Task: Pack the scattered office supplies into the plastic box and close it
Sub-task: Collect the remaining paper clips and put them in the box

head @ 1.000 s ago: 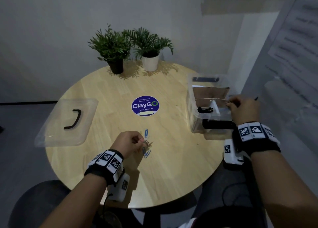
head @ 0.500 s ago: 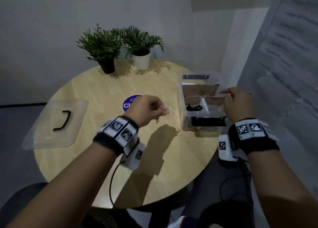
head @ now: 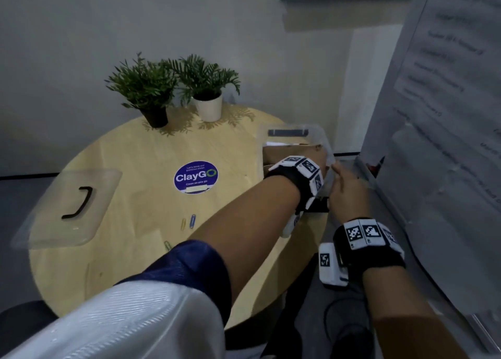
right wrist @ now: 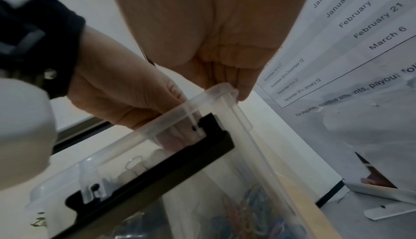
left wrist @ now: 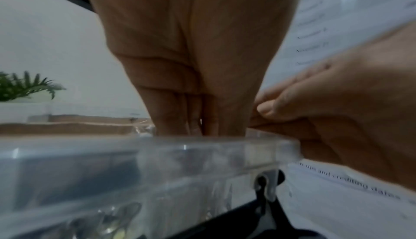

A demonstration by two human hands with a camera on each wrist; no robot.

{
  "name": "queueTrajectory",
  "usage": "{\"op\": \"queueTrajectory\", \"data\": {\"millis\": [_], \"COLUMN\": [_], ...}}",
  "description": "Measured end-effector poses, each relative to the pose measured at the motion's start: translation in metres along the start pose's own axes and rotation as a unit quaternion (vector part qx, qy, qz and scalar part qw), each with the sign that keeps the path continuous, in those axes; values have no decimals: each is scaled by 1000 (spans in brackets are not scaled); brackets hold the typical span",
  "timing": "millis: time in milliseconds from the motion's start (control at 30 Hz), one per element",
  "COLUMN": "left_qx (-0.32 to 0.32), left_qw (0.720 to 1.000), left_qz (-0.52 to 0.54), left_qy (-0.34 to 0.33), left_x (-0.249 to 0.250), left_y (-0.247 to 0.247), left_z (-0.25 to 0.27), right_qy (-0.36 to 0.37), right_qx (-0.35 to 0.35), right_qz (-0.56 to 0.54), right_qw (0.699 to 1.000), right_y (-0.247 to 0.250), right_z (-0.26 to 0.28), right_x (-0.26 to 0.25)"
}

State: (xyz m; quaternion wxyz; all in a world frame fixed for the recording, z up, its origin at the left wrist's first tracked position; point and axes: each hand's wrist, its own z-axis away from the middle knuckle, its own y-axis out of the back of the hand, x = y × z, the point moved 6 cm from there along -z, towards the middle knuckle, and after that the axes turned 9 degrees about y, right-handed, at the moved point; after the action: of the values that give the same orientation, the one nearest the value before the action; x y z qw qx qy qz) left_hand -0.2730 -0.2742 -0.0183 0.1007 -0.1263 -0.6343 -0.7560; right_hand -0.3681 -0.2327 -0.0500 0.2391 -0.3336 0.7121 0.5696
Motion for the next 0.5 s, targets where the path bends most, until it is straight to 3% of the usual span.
{"op": "queueTrajectory", "data": {"millis": [100, 200, 367, 433, 500], "left_qx": [21, 62, 19, -35, -68], "left_qw": [999, 992, 982, 970, 964], "left_qz": [46, 109, 80, 65, 70], "left_qy": [-1, -6, 170, 231, 247], "left_x": [-20, -75, -236, -284, -305], "left_y": [28, 54, 30, 1, -22], "left_z": [23, 63, 145, 173, 193], "right_qy": [2, 51, 215, 278, 312], "right_qx": [-15, 4, 52, 32, -13], "right_qz": [1, 30, 32, 18, 32], "right_qw": [1000, 998, 975, 960, 950], "right_y": [-1, -3, -33, -63, -99], "right_z": [0, 2, 33, 54, 72], "right_x": [-2, -19, -97, -129, -147]}}
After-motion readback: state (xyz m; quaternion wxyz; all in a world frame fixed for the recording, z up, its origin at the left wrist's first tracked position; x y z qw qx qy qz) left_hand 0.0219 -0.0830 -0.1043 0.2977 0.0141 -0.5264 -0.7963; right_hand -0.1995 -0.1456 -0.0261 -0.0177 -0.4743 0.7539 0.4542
